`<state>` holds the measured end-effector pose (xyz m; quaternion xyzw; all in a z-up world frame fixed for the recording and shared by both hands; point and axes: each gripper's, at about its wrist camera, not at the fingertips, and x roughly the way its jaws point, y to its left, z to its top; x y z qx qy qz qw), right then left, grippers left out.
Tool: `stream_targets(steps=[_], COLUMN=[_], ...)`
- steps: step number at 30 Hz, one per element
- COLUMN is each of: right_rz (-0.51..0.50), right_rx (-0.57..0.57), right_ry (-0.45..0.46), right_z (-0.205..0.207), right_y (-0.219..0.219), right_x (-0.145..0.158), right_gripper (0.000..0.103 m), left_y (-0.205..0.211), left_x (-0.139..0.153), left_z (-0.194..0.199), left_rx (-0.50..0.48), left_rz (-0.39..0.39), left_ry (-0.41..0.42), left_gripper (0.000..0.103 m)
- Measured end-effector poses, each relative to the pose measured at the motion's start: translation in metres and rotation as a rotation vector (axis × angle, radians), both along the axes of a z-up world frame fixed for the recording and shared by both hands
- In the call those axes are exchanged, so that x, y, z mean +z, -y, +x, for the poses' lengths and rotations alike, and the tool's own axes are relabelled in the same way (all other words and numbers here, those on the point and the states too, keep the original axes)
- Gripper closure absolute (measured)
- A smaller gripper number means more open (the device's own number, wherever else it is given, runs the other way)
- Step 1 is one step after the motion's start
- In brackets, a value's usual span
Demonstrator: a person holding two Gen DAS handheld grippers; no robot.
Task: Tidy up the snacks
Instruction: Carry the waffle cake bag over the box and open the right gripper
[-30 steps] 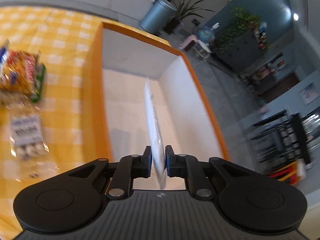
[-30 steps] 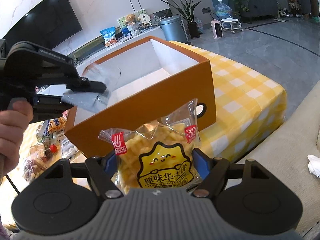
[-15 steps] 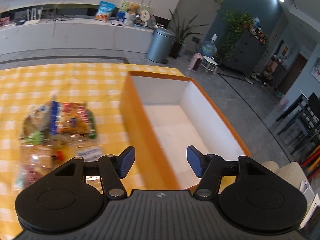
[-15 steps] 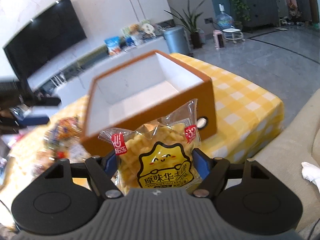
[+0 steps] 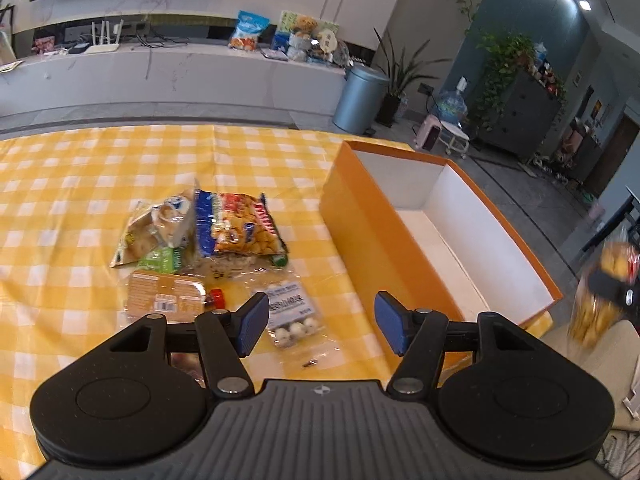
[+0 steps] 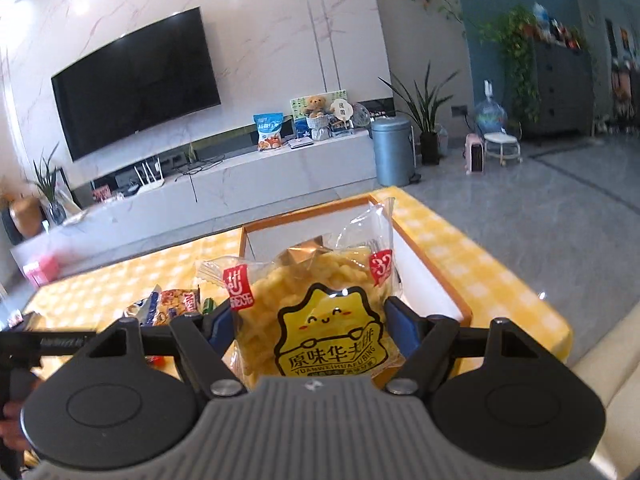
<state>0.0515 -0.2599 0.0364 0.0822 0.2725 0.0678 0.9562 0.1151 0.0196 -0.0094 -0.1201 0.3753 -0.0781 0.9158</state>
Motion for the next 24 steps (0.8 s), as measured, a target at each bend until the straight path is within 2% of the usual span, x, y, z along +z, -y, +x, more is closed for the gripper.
stream_targets(steps=[5, 8, 12, 15, 17, 20, 21, 24], right_rz=[-0.093, -0.162, -0.206, -0.204, -0.197, -0.176, -0.184, -0.305], right_rx=[0.036, 0.073, 0.088, 0.068, 0.061, 0.087, 0.09, 0.094], right_ry=[0.026, -0.022, -0.134, -0.17, -0.23, -0.28, -0.286, -0.287], right_z=[0.034, 0.068, 0.101, 0.11, 0.115, 0.114, 0.113, 0.113], right_y=[-0.023, -0.034, -0.041, -0.038, -0.033, -0.027, -0.025, -0.032], right_x=[0.009, -0.001, -0.026, -0.049, -0.067, -0.083, -0.088, -0.098], right_gripper=[0.029, 0.029, 0.029, 0.029, 0.029, 0.029, 0.029, 0.028], left_y=[-0.009, -0.013, -0.017, -0.018, -0.018, -0.02, -0.019, -0.017], left_x=[-0.013, -0.015, -0.017, -0.021, -0.027, -0.035, -0.037, -0.042], left_z=[0.001, 0.003, 0.005, 0.007, 0.01, 0.014, 0.015, 0.018], left_rx=[0.019, 0.027, 0.035, 0.031, 0.01, 0.002, 0.001, 0.009], left_rz=[0.027, 0.024, 0.033, 0.023, 0.002, -0.02, -0.016, 0.001], left_ry=[-0.031, -0.039, -0.041, -0.037, -0.041, -0.051, -0.058, -0.077], left_gripper=[0.031, 0.031, 0.031, 0.031, 0.031, 0.031, 0.031, 0.031])
